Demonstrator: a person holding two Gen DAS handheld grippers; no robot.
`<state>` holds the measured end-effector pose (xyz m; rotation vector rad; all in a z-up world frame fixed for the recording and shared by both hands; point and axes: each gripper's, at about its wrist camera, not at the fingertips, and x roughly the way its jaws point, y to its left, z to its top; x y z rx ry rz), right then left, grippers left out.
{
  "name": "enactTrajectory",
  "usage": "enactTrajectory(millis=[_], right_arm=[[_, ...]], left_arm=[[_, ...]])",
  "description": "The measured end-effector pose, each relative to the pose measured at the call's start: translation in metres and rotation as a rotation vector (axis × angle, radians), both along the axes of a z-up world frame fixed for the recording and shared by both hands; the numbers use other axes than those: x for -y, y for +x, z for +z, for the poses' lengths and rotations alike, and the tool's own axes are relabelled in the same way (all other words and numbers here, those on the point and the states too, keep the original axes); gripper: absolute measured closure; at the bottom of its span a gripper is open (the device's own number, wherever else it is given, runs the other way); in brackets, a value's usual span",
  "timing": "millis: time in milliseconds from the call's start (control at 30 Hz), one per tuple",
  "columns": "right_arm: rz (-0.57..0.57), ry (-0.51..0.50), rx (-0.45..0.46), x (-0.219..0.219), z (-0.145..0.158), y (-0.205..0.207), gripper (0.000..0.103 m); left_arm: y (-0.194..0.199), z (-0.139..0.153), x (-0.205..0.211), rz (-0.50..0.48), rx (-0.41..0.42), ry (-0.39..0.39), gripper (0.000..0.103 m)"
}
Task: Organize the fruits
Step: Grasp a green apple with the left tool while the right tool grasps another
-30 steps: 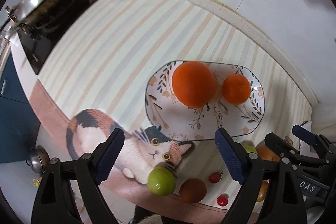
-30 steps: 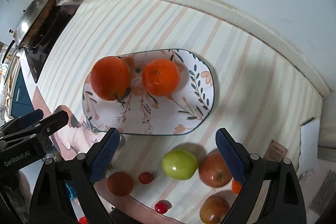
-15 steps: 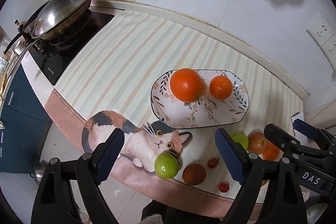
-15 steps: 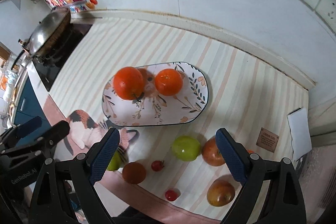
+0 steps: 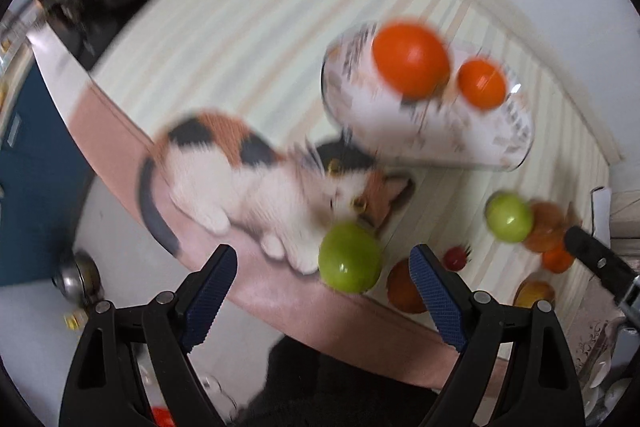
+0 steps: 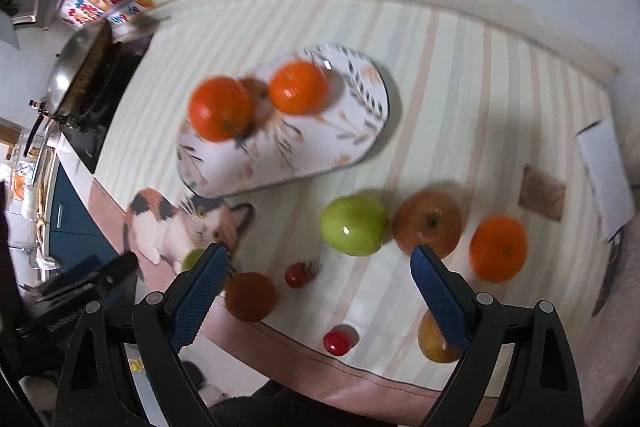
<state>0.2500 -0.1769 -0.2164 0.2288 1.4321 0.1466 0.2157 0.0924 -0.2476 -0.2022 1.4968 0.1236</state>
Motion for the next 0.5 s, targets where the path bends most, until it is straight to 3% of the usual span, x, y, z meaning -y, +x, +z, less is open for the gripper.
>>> enactTrajectory(millis=[200, 333, 500], right_arm=[[-0.036, 0.034, -0.097, 0.006, -0.048, 0.014, 0.010], [-0.013, 0.031, -0.125, 0.001, -0.065, 0.027, 0.015], [0.034, -0.037, -0.142, -0.013, -0.076, 0.038, 0.017]], left_arm=[[-0.001, -0.054, -0.001, 0.053, -0.117, -0.072, 0.018], [0.000, -0.071, 0.000, 0.079, -0.147, -0.108, 0.019], [0.004, -0.085, 0.007, 0.064, -0.166, -0.119, 0.034]])
